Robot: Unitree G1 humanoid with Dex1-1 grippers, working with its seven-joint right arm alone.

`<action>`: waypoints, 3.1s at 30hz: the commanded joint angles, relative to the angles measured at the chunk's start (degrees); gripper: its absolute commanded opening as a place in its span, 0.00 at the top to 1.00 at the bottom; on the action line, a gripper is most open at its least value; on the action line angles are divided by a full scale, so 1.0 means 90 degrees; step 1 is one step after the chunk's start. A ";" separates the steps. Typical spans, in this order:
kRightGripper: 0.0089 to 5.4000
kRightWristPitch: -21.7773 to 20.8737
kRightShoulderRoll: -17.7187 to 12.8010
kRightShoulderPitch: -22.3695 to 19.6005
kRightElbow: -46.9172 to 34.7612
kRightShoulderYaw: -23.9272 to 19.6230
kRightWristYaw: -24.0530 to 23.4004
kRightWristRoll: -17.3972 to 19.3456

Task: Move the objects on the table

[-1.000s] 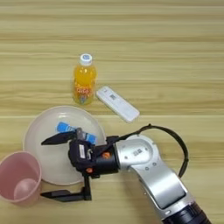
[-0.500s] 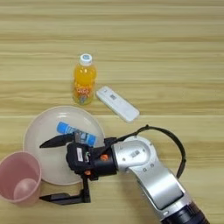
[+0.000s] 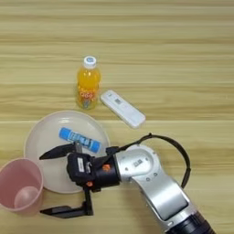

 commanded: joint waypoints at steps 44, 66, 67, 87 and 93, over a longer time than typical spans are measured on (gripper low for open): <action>0.15 -0.0510 0.0725 -0.0351 0.0319 0.0616 -0.0680 -0.0468; 0.21 0.0336 0.1081 -0.0758 -0.0382 -0.0285 -0.1046 0.0752; 0.21 0.0481 0.1144 -0.0866 -0.0407 -0.0475 -0.1139 0.0961; 0.21 0.1285 0.0564 -0.1553 -0.0082 -0.2094 -0.1080 0.2009; 0.21 0.1045 0.0252 -0.1379 0.0279 -0.2035 -0.0633 0.1747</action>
